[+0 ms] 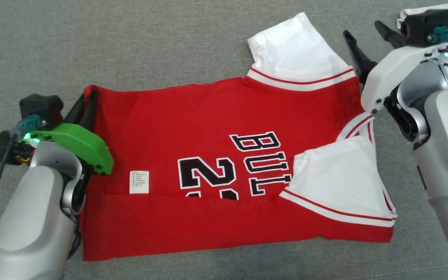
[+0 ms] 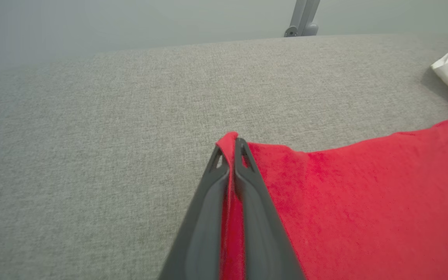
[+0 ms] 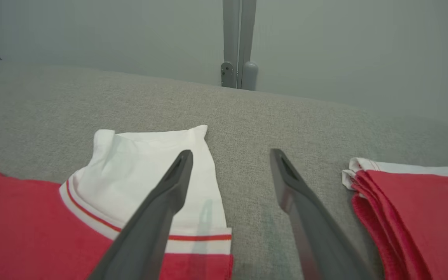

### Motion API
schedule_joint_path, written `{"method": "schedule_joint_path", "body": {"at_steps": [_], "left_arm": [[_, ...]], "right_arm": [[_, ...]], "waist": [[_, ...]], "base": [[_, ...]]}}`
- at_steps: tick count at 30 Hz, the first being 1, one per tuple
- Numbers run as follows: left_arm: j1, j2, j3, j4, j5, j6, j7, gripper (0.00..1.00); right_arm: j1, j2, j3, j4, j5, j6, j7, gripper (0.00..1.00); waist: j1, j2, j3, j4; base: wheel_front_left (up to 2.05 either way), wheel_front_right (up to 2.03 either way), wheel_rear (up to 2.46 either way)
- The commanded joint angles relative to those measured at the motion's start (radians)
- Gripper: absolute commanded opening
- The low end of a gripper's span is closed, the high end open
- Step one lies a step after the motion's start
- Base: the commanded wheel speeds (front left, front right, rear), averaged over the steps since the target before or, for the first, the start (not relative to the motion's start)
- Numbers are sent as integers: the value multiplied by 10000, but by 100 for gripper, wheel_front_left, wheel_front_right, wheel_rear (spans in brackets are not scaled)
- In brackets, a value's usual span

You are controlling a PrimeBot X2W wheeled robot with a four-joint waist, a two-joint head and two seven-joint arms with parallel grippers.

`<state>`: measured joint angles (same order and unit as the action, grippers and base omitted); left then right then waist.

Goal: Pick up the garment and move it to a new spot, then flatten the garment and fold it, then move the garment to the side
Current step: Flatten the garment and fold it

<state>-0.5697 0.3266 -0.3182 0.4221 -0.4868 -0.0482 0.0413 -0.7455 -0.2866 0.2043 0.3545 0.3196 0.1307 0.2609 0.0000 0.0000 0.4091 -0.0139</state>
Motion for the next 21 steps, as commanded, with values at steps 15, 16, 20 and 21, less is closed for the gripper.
{"method": "schedule_joint_path", "body": {"at_steps": [15,16,20,21], "left_arm": [[-344,-1076,-889,-91,311,-232,-1146,0],[-377,-1103,-906,-56,306,-224,-1183,0],[-449,-1150,-940,147,264,-237,-1340,0],[-469,-1165,-947,196,246,-239,-1387,0]], "right_arm": [[-2822,-289,273,4304,-150,0,1213,100],[-2940,-306,228,4512,-208,0,1177,100],[-3228,-259,137,5223,-433,0,1097,100],[-3255,-235,126,5364,-456,0,1066,97]], "waist": [[0,0,784,2254],[0,0,810,2288],[0,0,864,2331],[0,0,864,2328]], "base": [[0,0,0],[0,0,0],[0,0,0],[0,0,0]]}}
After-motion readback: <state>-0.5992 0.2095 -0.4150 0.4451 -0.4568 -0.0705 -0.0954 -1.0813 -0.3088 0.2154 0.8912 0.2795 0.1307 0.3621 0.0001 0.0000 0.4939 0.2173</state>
